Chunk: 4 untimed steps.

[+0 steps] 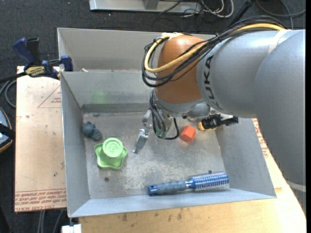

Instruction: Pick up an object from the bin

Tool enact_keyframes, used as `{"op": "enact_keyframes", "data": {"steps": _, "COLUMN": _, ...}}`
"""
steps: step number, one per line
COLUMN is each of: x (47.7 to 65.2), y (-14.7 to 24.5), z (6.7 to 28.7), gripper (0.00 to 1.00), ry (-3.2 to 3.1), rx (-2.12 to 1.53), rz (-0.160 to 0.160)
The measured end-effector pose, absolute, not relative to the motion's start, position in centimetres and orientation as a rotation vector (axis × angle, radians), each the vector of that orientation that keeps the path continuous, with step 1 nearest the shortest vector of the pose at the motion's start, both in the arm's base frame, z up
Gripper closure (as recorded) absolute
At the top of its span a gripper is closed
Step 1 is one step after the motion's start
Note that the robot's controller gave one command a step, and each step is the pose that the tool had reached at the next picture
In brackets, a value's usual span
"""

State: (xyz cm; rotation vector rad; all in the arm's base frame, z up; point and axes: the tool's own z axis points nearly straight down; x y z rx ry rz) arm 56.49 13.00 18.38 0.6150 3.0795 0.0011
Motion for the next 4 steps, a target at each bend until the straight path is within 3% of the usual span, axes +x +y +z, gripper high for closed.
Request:
{"op": "enact_keyframes", "data": {"steps": 1, "x": 52.0, "y": 21.3, "z": 12.9, "gripper": 0.00, "ry": 3.113, "rx": 0.471, "rz": 0.002}}
{"op": "enact_keyframes", "data": {"steps": 2, "x": 52.0, "y": 23.0, "z": 8.6, "gripper": 0.00, "ry": 3.101, "rx": 0.401, "rz": 0.014}}
{"op": "enact_keyframes", "data": {"steps": 3, "x": 53.3, "y": 24.3, "z": 8.0, "gripper": 0.00, "ry": 3.110, "rx": -0.166, "rz": 0.005}}
{"op": "enact_keyframes", "data": {"steps": 4, "x": 53.4, "y": 24.4, "z": 8.0, "gripper": 1.00, "ry": 3.109, "rx": -0.163, "rz": 0.008}}
